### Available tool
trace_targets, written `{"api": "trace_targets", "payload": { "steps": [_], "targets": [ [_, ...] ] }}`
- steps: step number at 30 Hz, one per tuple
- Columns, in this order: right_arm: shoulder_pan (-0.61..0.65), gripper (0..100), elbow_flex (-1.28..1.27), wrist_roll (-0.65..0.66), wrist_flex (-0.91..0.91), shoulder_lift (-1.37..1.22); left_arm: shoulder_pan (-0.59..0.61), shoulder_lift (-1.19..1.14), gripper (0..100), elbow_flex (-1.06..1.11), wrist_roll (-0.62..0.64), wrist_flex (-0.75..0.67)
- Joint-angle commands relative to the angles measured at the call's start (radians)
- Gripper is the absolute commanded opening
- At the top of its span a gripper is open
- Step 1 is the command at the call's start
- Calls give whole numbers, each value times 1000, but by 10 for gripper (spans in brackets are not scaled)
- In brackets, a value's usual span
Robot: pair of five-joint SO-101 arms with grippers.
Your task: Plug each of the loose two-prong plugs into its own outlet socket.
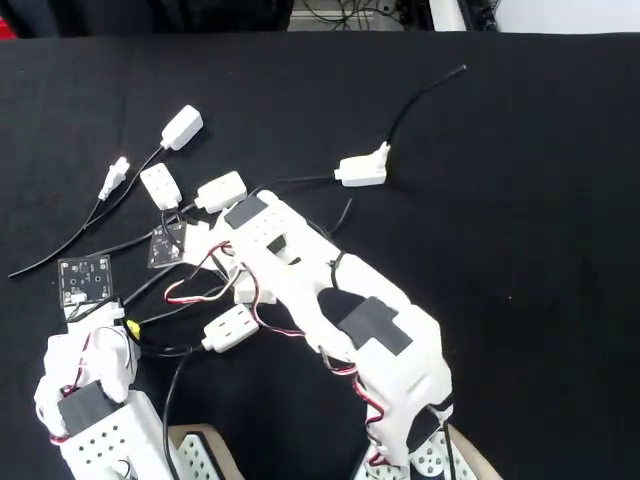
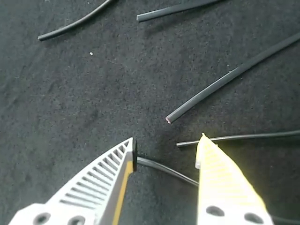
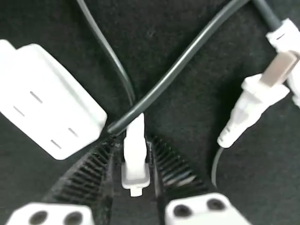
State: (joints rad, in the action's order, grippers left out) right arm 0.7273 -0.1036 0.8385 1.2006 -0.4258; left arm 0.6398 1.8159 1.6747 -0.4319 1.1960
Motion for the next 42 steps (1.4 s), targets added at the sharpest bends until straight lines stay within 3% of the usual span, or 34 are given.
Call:
{"api": "trace_targets", "payload": {
  "steps": [1,10,15,32,37,42],
  "targets": [
    [-31,21,61,-34,21,12,-13,3,216,2,-6,-21],
    [-133,24,-35,-29,92,209,-13,3,216,2,-6,-21],
    [-143,25,-87,48,258,208,-13,3,216,2,-6,-21],
    [-144,28,-54,52,242,53,-13,3,216,4,-6,-21],
    [-137,138,-35,54,269,51,-13,3,216,4,-6,-21],
    [-135,120,-31,54,269,51,-13,3,216,4,-6,-21]
  ]
}}
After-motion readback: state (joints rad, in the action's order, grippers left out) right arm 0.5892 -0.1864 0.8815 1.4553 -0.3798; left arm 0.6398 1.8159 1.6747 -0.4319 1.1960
